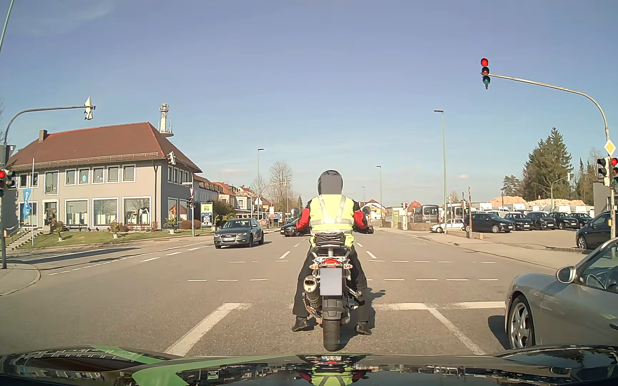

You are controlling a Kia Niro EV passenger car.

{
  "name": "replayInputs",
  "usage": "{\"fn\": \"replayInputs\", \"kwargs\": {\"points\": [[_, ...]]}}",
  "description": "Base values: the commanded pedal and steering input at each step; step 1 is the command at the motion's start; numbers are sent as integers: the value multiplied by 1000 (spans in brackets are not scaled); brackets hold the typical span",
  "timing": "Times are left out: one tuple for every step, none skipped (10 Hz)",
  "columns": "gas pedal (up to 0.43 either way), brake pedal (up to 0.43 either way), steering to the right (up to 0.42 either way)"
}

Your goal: Follow the waypoints while adhering to traffic rules and regulations

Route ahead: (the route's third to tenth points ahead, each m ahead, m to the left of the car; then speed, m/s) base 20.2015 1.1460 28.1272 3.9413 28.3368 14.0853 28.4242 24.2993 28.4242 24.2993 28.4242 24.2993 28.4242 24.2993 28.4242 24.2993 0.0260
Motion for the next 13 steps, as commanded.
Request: {"fn": "replayInputs", "kwargs": {"points": [[0,232,-13],[0,232,-13],[0,232,-13],[0,232,-13],[0,232,-13],[0,232,-13],[0,232,-13],[0,232,-13],[0,232,-13],[0,238,-13],[0,238,-13],[0,238,-13],[0,238,-13]]}}
